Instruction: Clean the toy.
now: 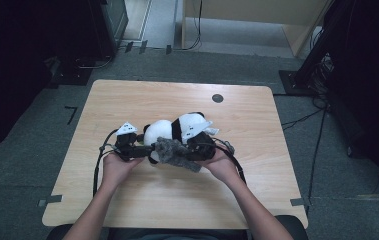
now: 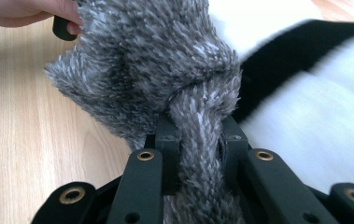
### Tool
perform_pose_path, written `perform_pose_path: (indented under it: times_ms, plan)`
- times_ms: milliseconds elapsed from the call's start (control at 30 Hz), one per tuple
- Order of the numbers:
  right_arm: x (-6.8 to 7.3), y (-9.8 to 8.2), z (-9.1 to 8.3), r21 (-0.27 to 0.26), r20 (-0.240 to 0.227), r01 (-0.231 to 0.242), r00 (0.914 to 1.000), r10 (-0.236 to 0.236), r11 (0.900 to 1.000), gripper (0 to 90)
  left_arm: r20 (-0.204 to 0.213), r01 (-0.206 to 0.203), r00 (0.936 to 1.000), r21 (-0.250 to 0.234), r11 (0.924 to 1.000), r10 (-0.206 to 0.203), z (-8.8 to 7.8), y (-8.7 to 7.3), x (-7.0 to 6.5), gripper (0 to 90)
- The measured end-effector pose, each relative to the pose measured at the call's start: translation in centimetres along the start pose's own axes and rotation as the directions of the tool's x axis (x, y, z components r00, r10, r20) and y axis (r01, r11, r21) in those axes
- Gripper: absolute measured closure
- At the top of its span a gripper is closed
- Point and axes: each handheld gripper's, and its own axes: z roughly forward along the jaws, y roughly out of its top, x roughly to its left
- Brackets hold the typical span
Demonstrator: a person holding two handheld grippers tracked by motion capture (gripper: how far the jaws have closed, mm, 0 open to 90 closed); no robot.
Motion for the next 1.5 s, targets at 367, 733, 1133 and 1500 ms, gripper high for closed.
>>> perform_pose_path:
  times_ms: [367, 733, 1133, 1500]
  plan:
    - [-1.5, -2.5, -4.1, -0.023, 0.057, -0.049, 0.9971, 0.051, 0.999, 75.4, 0.008, 0.005, 1.0, 0.01, 0.9999, -0.005, 0.1, 0.3, 0.2, 27.8]
    - [-3.6, -4.5, -6.2, -0.049, 0.094, -0.112, 0.9888, 0.116, 0.993, 73.9, 0.009, -0.003, 1.0, 0.017, 0.9998, 0.003, 0.2, 0.4, 0.4, 27.8]
    - [-5.7, -6.2, -7.4, -0.053, 0.158, -0.185, 0.9689, 0.191, 0.981, 74.4, 0.023, 0.007, 0.9997, 0.014, 0.9999, -0.007, 0.2, 0.3, 0.5, 27.7]
    - [-6.3, -6.7, -7.4, -0.062, 0.177, -0.214, 0.9589, 0.222, 0.975, 74.8, 0.024, 0.005, 0.9997, 0.012, 0.9999, -0.005, 0.2, 0.3, 0.5, 27.7]
